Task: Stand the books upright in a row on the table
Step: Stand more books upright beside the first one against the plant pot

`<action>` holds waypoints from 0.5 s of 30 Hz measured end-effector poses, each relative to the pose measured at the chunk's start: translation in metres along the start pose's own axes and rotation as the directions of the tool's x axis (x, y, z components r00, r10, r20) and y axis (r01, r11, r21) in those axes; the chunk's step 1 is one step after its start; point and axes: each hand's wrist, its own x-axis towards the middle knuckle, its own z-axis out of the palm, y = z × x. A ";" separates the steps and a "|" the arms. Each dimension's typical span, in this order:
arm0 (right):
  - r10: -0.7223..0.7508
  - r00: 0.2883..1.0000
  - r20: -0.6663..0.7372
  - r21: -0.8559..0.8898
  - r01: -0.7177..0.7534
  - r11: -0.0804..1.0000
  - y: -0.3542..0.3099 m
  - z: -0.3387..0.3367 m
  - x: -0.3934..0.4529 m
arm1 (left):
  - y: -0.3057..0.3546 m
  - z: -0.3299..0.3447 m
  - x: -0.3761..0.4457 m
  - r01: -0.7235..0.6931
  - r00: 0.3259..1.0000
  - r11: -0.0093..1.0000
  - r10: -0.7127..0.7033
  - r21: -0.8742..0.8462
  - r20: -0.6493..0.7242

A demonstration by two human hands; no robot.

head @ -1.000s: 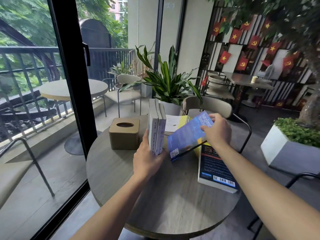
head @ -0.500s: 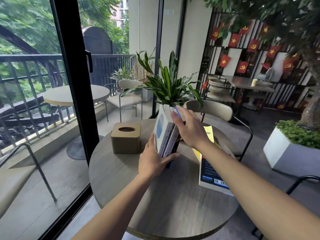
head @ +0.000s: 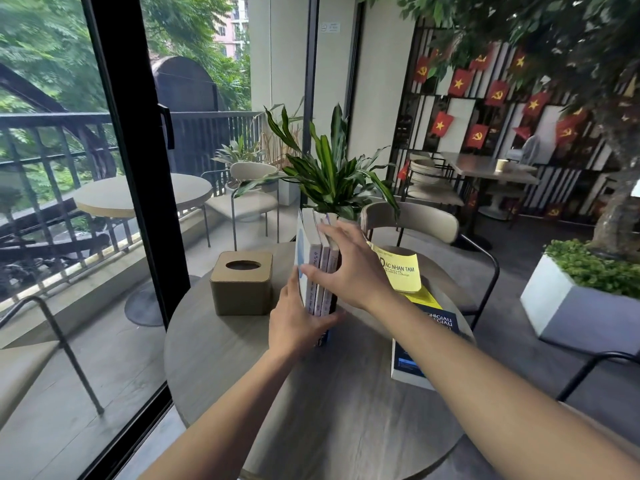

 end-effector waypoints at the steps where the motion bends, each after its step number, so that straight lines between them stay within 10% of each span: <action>1: -0.012 1.000 -0.005 -0.015 0.011 1.000 -0.001 0.002 0.002 | 0.001 0.000 0.000 0.001 1.000 1.000 -0.001 -0.004 -0.003; 15: 0.207 0.975 -0.079 0.222 -0.185 0.957 0.051 0.031 -0.007 | 0.003 0.010 -0.006 0.044 0.990 0.999 -0.041 0.019 -0.138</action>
